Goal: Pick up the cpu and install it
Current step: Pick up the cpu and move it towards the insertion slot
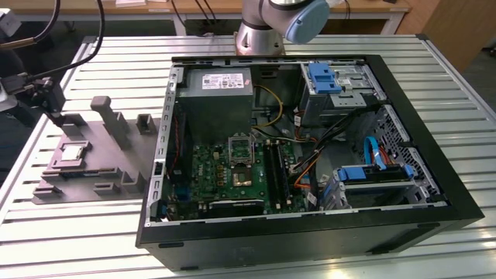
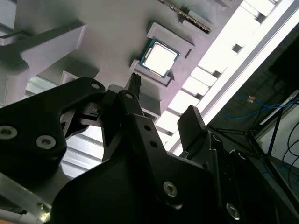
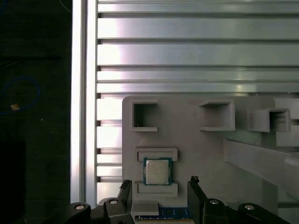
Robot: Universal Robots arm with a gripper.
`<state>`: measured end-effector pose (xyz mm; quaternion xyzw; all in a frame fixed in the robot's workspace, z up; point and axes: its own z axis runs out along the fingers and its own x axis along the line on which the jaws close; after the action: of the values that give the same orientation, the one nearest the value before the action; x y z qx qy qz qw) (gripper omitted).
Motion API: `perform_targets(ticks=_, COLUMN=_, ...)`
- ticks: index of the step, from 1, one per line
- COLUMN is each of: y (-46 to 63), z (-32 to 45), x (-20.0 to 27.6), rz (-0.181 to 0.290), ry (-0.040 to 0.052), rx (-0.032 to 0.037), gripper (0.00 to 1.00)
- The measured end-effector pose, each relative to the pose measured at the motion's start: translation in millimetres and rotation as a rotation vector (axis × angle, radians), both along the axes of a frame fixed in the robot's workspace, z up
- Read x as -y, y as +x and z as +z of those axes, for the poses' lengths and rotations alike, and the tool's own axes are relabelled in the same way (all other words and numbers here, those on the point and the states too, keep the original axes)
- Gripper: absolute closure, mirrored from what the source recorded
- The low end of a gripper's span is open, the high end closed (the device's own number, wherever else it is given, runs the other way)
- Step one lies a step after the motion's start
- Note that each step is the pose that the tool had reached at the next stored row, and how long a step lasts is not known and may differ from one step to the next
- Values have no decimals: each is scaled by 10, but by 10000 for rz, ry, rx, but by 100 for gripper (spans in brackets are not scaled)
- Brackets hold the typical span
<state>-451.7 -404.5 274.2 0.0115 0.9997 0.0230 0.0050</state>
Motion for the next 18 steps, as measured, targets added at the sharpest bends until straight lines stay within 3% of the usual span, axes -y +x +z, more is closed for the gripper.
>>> perform_targets(ticks=8, y=0, z=-73, x=6, rz=0, ry=10, rx=1, gripper=41)
perform_targets(ticks=18, y=0, z=-74, x=6, rz=4, ry=10, rx=0, gripper=41)
